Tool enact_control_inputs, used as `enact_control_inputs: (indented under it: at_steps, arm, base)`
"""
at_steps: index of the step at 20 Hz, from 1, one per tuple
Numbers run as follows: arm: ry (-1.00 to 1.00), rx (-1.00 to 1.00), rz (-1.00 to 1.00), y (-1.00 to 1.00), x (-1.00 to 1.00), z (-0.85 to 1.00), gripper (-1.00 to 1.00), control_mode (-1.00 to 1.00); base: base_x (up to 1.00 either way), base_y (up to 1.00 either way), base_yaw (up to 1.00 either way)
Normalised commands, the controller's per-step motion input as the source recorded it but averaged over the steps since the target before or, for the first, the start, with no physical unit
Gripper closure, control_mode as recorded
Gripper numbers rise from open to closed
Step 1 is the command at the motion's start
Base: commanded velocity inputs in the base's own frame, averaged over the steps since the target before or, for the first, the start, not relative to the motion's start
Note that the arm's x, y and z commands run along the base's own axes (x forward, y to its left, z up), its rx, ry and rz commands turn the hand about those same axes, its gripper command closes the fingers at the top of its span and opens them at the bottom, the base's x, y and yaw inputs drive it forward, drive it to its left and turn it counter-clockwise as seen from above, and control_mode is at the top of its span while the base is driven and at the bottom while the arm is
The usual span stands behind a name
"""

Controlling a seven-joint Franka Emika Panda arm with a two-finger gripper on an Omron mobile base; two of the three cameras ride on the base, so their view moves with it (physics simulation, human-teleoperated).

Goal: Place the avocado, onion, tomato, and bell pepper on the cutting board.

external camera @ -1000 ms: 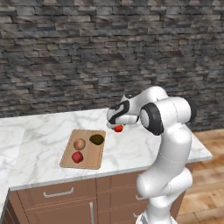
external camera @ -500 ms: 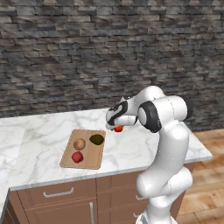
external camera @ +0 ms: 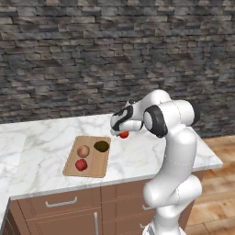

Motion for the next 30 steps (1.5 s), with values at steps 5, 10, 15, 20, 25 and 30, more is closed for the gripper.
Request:
enact_control_inputs:
  at_steps: [5,10,15,20,25,30]
  arm:
    - [0.00,0.00,0.00,0.00,-0.02,0.02,1.00,-1.00]
    - [0.00,0.00,0.00,0.19,-0.08,0.49,1.00,-1.00]
    - [0.00,0.03,0.00,0.32,-0.34,0.75,1.00,-1.00]
    - [0.00,0.06,0.00,0.33,-0.45,0.71,1.00,-1.00]
    - [0.00,0.02,0.00,0.43,-0.54,0.32,1.00,-1.00]
    - [0.00,0.00,0.00,0.53,-0.57,0.10,1.00,-1.00]
  base:
    - [0.00,0.00,0.00]
    - [0.00,0.00,0.00]
    - [0.00,0.00,0.00]
    - [0.00,0.00,0.00]
    - [0.00,0.00,0.00]
    - [0.00,0.00,0.00]
